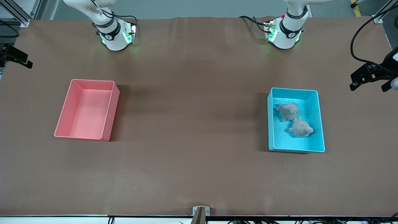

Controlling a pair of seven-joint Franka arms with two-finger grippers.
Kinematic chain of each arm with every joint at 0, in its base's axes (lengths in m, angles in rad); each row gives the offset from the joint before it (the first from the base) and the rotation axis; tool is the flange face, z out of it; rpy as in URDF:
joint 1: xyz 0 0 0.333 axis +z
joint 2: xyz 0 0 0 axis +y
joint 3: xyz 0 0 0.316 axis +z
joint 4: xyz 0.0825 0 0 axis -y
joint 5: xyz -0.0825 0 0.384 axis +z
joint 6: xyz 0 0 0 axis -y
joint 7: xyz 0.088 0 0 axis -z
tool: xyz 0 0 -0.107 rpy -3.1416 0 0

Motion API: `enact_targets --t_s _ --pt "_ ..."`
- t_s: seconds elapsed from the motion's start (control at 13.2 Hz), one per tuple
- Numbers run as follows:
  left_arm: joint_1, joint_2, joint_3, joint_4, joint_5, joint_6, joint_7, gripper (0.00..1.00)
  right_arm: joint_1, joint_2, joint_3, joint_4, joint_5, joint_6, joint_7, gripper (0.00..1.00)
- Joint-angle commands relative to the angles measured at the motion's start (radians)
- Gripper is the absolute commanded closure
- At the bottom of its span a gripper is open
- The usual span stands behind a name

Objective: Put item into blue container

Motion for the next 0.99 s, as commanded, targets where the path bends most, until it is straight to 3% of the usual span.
enact_targets --t_s 0.0,0.91 --pt "0.006 0.01 -0.003 0.031 -0.015 -0.025 -0.005 0.0 0.003 -0.039 -0.004 -0.038 0.006 0.001 0.004 0.0" --pt "0.013 0.004 0.003 0.034 -0.062 -0.025 -0.007 0.0 0.005 -0.052 -0.004 -0.038 0.033 -0.024 0.003 0.0"
